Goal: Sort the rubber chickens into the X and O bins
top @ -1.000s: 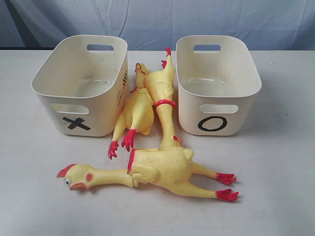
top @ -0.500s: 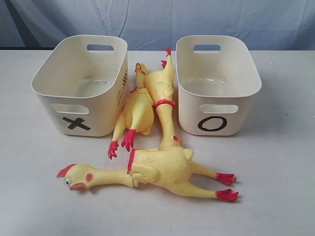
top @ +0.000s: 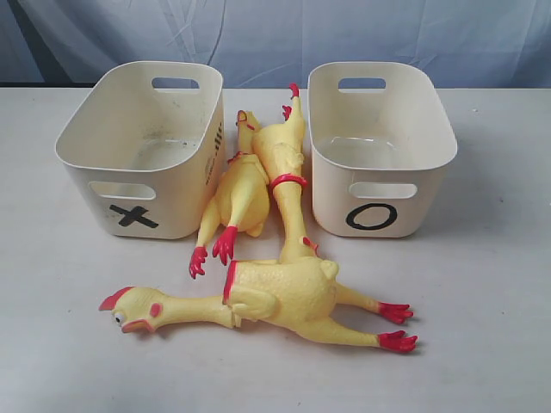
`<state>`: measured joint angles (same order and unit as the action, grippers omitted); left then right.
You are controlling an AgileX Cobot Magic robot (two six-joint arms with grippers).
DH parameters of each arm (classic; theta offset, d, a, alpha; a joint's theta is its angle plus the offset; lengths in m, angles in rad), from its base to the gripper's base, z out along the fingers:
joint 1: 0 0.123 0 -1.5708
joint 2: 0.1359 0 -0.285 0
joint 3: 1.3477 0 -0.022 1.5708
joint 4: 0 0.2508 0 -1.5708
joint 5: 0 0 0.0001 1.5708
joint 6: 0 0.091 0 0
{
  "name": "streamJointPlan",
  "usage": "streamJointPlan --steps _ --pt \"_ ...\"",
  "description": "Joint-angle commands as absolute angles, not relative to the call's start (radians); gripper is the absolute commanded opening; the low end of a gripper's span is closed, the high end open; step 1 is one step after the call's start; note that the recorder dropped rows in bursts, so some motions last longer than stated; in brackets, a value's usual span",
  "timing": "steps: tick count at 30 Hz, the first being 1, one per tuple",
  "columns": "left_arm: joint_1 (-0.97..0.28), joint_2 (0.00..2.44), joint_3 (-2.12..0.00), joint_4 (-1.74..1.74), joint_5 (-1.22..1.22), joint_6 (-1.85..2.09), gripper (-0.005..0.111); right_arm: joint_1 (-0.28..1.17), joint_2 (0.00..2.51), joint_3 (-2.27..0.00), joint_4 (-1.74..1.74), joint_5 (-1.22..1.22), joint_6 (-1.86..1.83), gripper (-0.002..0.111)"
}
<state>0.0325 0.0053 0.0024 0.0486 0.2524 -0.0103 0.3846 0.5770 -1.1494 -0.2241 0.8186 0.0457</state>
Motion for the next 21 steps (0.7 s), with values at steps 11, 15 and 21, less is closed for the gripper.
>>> streamJointPlan --steps 11,15,21 --pt "0.029 0.0 0.0 0.042 0.238 -0.017 0.0 0.501 1.08 -1.159 0.21 1.112 -0.248 0.036" --pt "0.029 0.0 0.0 0.042 0.238 -0.017 0.0 0.501 1.219 -1.134 0.492 1.189 -0.546 0.081" --pt "0.029 0.0 0.0 0.042 0.238 -0.017 0.0 0.501 1.37 -1.095 0.617 1.163 -0.727 0.078"
